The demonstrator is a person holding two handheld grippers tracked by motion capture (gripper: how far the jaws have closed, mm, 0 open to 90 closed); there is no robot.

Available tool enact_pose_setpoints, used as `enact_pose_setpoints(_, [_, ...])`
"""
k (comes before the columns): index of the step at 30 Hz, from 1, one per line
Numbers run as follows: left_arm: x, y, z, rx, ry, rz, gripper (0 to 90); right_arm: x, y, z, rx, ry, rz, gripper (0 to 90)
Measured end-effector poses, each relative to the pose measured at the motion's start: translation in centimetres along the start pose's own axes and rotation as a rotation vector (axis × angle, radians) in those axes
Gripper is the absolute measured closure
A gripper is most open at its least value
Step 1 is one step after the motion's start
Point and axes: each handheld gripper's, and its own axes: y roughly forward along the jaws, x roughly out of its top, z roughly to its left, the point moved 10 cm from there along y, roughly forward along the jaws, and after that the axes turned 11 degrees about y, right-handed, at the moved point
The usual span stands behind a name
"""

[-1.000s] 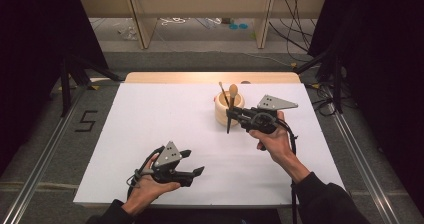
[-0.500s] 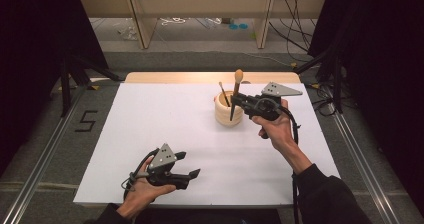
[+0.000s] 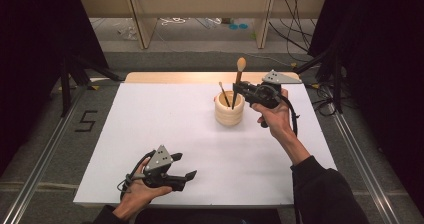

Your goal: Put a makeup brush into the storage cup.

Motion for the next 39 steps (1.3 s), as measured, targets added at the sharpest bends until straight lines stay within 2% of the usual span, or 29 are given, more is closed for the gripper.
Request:
enact_pose_setpoints(5, [-0.1, -0.2, 0.1, 0.007, 0.009, -0.002, 24.4, 0.4, 0.6, -0.8, -0.018, 0.003, -0.004, 78.3])
enact_pose_setpoints(7, [-0.1, -0.2, 0.0, 0.007, 0.011, -0.005, 24.4, 0.8, 0.9, -1.2, -0.031, -0.017, -0.016, 78.3])
enact_pose_setpoints(9, [-0.1, -0.3, 0.0, 0.007, 0.018, -0.01, 24.3, 0.9, 1.3, -1.5, -0.034, -0.004, -0.024, 78.3])
enact_pose_setpoints(11, [0.0, -0.4, 0.0, 0.008, 0.02, -0.013, 24.1, 0.7, 1.7, -2.0, -0.045, 0.006, -0.005, 78.3])
enact_pose_setpoints(13, [0.0, -0.4, 0.0, 0.008, 0.027, -0.015, 24.1, 0.7, 2.0, -2.4, -0.051, 0.001, -0.015, 78.3])
enact_pose_setpoints(14, [0.0, -0.4, 0.1, 0.009, 0.041, -0.015, 24.1, 0.5, 2.1, -2.6, -0.057, 0.008, -0.008, 78.3])
enact_pose_setpoints(15, [0.0, -0.4, 0.0, 0.011, 0.014, -0.016, 24.1, 0.4, 2.3, -2.9, -0.062, 0.008, -0.007, 78.2])
enact_pose_setpoints(18, [0.0, -0.3, -0.4, -0.01, 0.004, -0.02, 24.1, 0.1, 2.7, -3.5, -0.074, 0.011, 0.0, 78.3])
enact_pose_setpoints(21, [0.0, -0.3, -0.3, 0.0, 0.002, -0.018, 24.2, -0.4, 3.1, -3.9, -0.084, 0.011, 0.013, 78.3])
enact_pose_setpoints(24, [0.1, -0.3, -0.2, 0.004, 0.02, -0.025, 24.2, -0.9, 3.5, -4.2, -0.094, 0.004, 0.026, 78.3])
enact_pose_setpoints(28, [-0.1, -0.3, -0.2, 0.008, 0.013, -0.008, 24.2, -1.4, 3.9, -4.3, -0.088, 0.01, 0.036, 78.2])
enact_pose_setpoints(32, [0.0, -0.3, -0.2, 0.01, 0.011, -0.014, 24.2, -2.0, 4.3, -4.3, -0.088, 0.001, 0.045, 78.2])
enact_pose_setpoints(33, [0.1, -0.3, -0.1, 0.009, 0.024, -0.019, 24.2, -2.2, 4.4, -4.4, -0.094, -0.004, 0.049, 78.2])
enact_pose_setpoints(39, [0.0, -0.4, 0.0, 0.013, 0.023, -0.016, 24.2, -3.7, 4.9, -4.8, -0.103, 0.007, 0.094, 78.1])
